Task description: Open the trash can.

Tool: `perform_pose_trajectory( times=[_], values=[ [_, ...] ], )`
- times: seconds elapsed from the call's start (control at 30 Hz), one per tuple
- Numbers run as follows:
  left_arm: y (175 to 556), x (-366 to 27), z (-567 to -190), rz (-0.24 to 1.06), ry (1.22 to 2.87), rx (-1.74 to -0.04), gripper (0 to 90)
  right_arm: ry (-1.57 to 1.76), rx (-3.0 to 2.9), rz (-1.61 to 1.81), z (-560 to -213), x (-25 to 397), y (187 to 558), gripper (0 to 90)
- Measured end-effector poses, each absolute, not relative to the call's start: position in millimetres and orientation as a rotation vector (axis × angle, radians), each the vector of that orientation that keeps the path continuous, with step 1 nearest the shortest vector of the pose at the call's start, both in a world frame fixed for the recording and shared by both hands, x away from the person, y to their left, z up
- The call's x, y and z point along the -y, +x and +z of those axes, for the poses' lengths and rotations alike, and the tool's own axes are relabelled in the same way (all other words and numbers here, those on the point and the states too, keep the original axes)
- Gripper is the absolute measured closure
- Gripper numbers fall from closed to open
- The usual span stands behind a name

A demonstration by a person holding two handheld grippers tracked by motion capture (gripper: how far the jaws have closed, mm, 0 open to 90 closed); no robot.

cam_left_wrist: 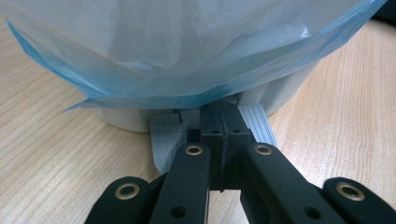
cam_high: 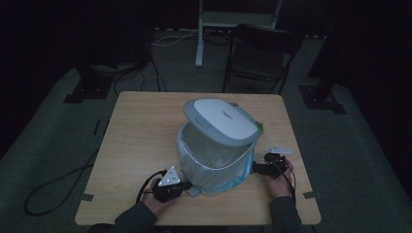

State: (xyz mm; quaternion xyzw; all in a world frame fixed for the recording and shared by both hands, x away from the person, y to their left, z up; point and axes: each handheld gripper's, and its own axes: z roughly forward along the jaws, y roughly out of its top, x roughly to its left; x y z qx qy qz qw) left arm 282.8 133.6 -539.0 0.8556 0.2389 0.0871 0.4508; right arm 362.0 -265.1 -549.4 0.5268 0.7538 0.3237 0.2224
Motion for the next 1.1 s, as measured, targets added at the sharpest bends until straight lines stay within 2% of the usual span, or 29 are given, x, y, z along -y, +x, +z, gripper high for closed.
perform_pose_trajectory(
  times=[1.1],
  values=[
    [284.3,-129.8,-542.2,0.21,2.136,-0.619,90.0,1.454,-2.087,0.895,-549.3,265.3,362.4,12.7]
  ],
)
